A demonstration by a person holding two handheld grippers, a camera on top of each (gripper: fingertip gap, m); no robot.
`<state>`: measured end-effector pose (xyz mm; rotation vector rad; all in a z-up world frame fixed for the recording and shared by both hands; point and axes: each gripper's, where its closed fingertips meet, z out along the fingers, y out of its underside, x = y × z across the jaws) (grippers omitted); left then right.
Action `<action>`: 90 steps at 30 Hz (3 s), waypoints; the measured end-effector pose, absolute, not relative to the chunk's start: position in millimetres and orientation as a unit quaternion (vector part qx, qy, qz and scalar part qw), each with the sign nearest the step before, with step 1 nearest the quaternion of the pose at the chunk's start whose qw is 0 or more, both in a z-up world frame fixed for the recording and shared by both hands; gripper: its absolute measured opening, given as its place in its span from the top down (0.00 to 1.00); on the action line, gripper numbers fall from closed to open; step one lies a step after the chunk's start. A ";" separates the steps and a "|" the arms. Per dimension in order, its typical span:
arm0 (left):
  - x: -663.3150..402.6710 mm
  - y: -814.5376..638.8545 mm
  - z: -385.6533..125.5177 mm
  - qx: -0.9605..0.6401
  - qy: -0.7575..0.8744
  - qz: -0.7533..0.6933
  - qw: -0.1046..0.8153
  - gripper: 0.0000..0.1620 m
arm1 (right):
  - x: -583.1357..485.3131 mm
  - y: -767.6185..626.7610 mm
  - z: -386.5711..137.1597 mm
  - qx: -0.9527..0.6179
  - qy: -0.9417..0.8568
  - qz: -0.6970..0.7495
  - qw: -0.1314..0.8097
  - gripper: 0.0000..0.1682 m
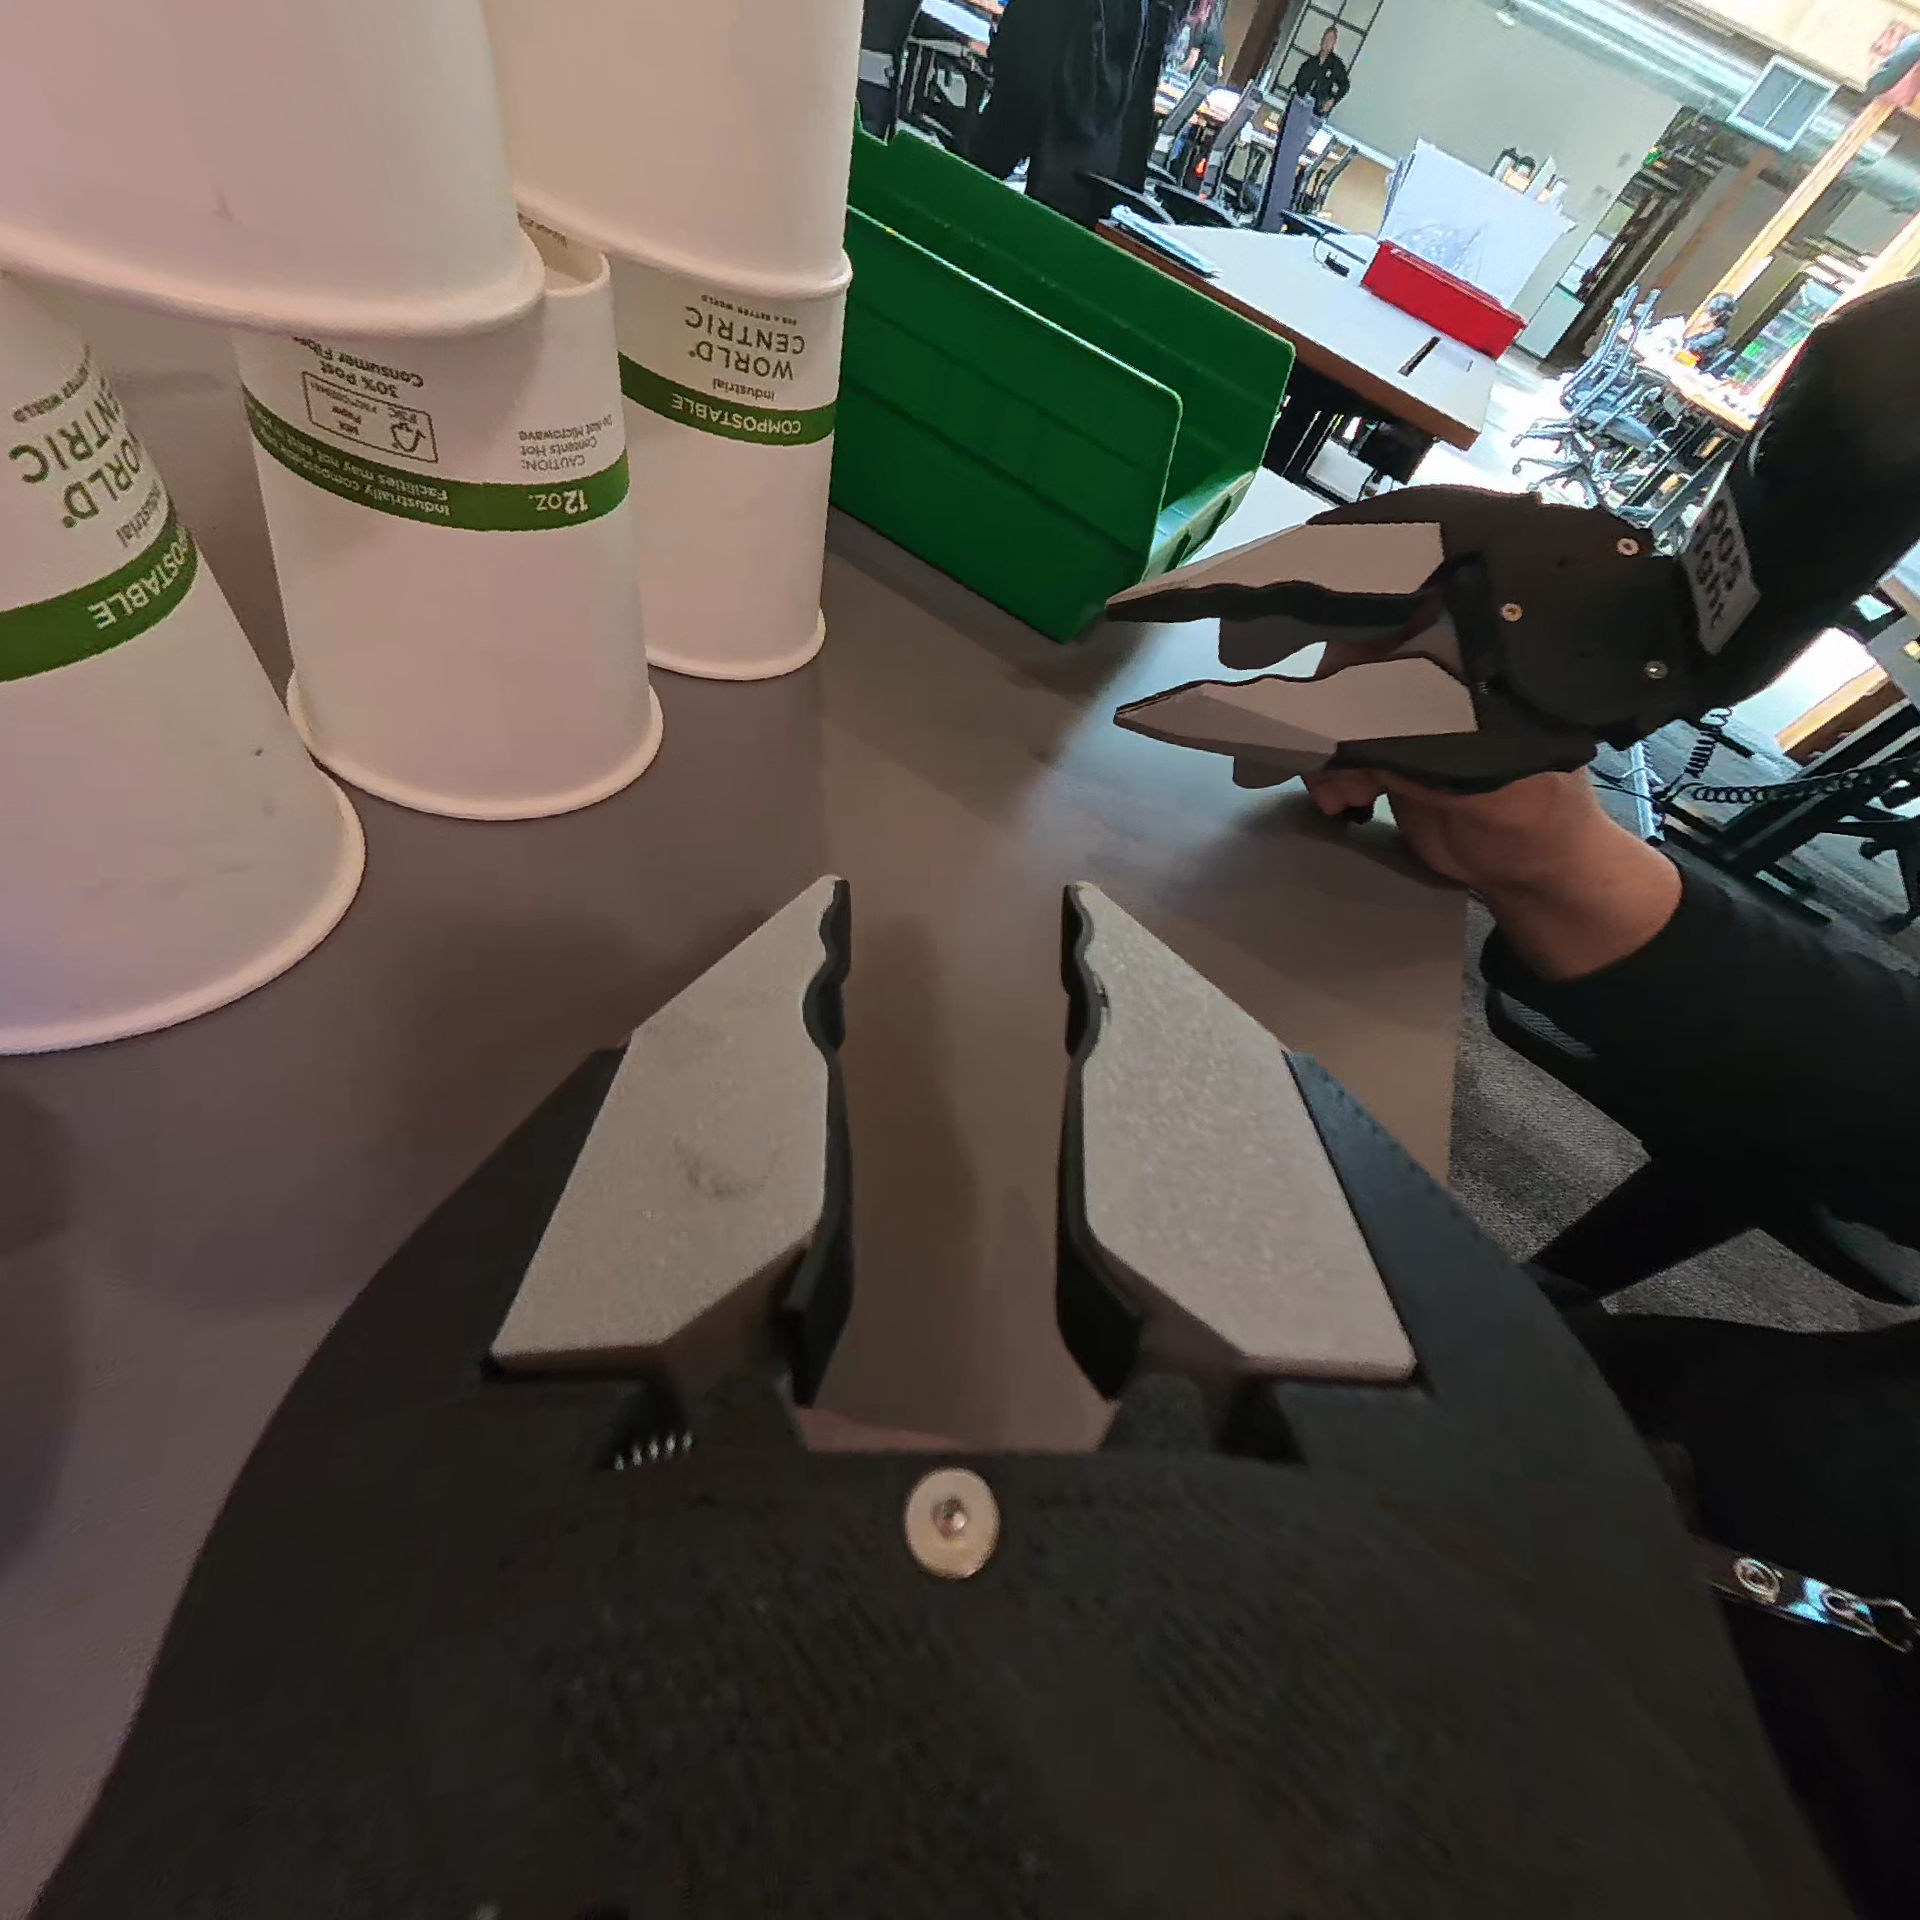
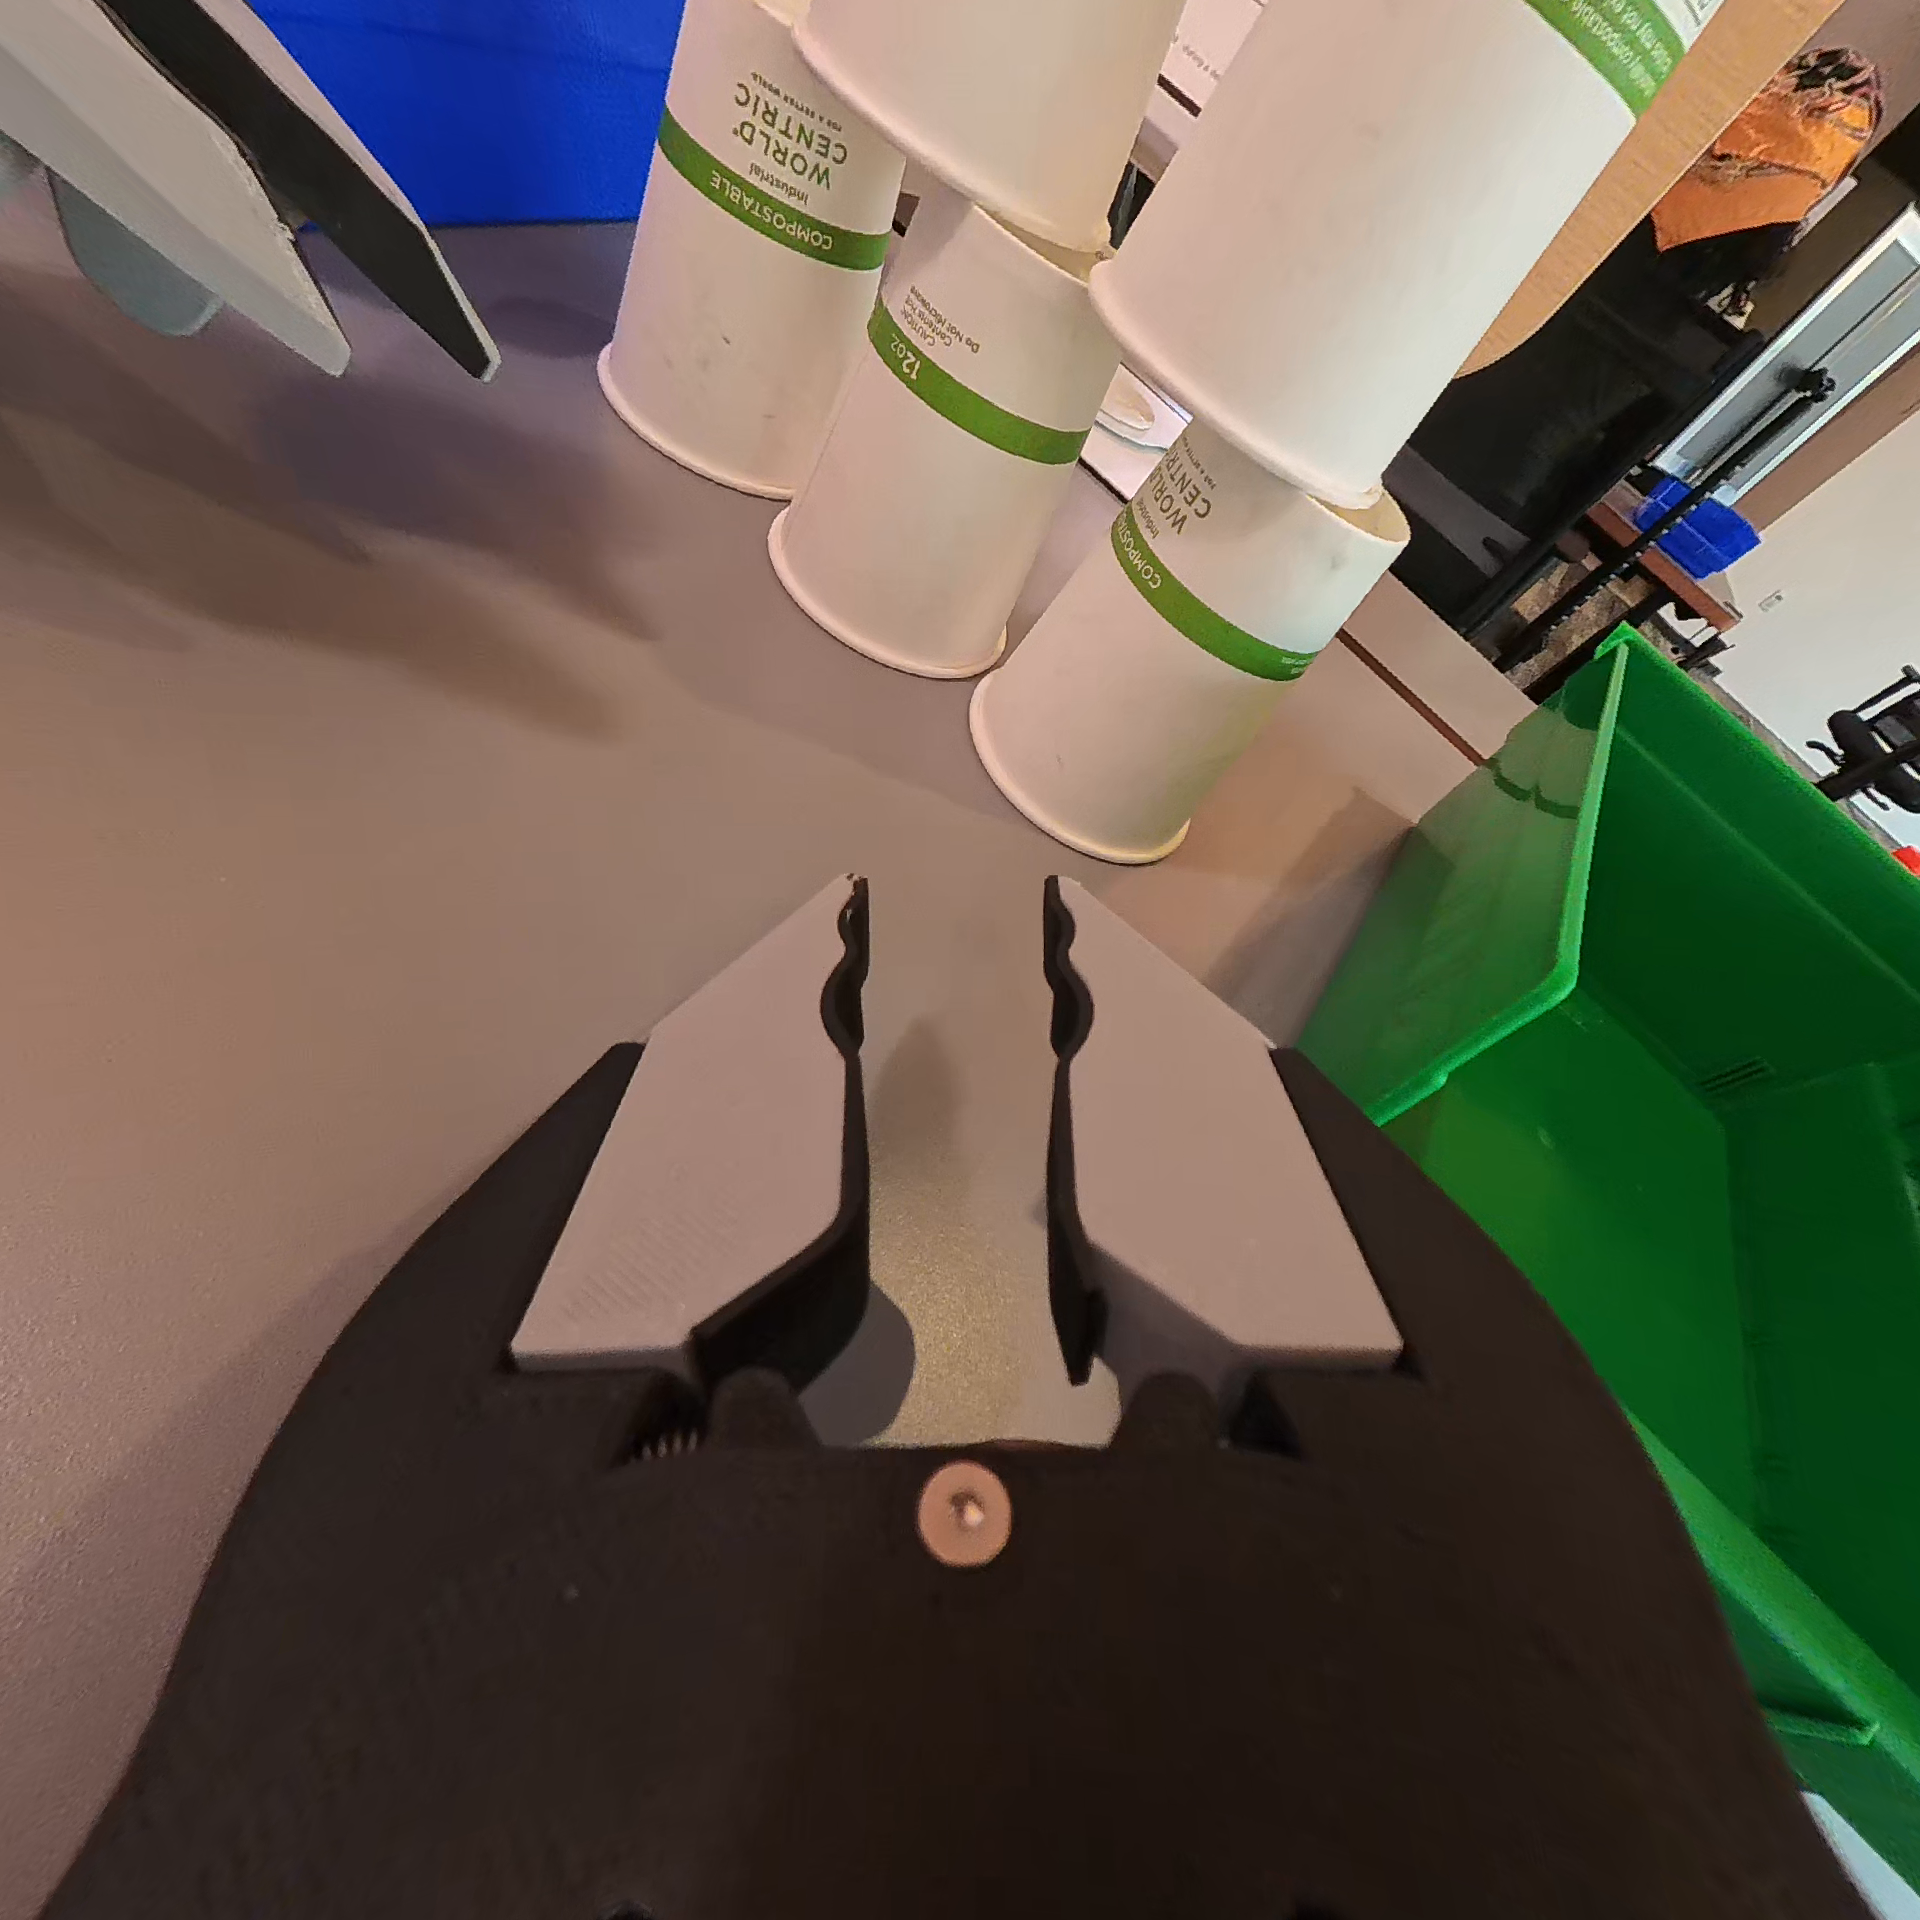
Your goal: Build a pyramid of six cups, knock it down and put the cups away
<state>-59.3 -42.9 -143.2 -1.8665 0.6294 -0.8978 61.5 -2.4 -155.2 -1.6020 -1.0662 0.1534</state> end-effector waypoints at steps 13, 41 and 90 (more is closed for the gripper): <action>-70.4 -51.7 -131.0 -0.743 0.222 -0.394 0.494 0.77 | 56.1 -1.3 -172.9 -0.702 -0.482 0.060 0.521 0.81; -88.5 -51.8 -118.4 -0.720 0.170 -0.420 0.525 0.77 | 52.0 -2.8 -177.7 -0.702 -0.497 0.065 0.506 0.81; -90.6 -50.2 -118.8 -0.722 0.160 -0.424 0.523 0.77 | 24.7 34.5 -107.2 -0.705 -0.357 0.100 0.605 1.00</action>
